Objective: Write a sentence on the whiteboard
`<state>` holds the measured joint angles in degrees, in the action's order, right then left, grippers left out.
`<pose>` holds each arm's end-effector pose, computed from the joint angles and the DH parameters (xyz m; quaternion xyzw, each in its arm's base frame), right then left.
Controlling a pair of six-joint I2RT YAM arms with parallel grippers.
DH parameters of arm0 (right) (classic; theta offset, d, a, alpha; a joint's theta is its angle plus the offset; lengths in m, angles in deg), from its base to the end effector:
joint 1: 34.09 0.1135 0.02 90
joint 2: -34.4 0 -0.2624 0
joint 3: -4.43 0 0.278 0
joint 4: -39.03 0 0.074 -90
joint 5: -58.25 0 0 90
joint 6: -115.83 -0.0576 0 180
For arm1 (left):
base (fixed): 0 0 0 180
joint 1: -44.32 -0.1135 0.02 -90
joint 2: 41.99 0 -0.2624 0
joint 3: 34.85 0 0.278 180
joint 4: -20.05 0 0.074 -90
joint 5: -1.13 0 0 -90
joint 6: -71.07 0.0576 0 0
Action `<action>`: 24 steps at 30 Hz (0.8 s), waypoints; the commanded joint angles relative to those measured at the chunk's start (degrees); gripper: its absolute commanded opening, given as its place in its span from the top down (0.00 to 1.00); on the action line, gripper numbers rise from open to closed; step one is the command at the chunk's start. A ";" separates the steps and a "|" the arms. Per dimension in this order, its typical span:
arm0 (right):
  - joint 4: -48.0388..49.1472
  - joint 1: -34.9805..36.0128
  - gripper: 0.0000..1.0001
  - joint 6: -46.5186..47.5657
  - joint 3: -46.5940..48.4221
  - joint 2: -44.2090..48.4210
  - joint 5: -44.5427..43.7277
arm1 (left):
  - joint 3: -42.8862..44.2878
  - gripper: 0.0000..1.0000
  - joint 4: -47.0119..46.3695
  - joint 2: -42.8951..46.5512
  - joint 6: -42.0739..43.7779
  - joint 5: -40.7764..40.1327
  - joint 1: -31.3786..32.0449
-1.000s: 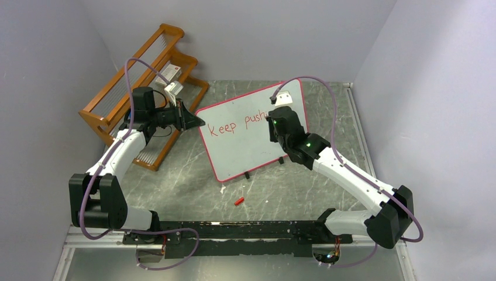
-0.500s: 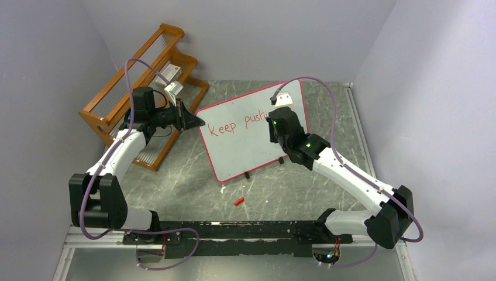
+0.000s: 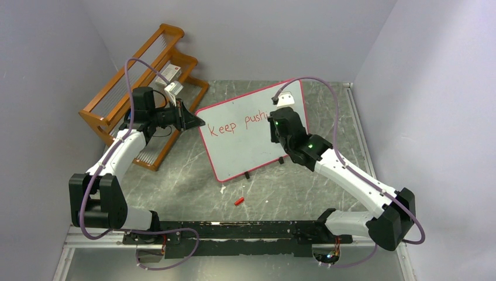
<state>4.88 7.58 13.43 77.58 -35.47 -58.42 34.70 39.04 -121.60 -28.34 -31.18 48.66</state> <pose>0.2524 0.1901 0.3114 -0.1037 0.8476 0.0395 0.5188 0.3334 -0.0741 0.2722 0.2110 0.7650 -0.4660 0.3913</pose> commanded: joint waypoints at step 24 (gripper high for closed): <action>3.92 -0.99 1.00 2.62 2.13 -0.84 -1.98 | -0.74 0.95 3.75 -2.12 6.77 -5.97 1.37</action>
<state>6.91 7.10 15.22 77.88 -35.55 -59.78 34.70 39.04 -121.60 -28.34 -31.16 48.66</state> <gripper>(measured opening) 0.154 0.087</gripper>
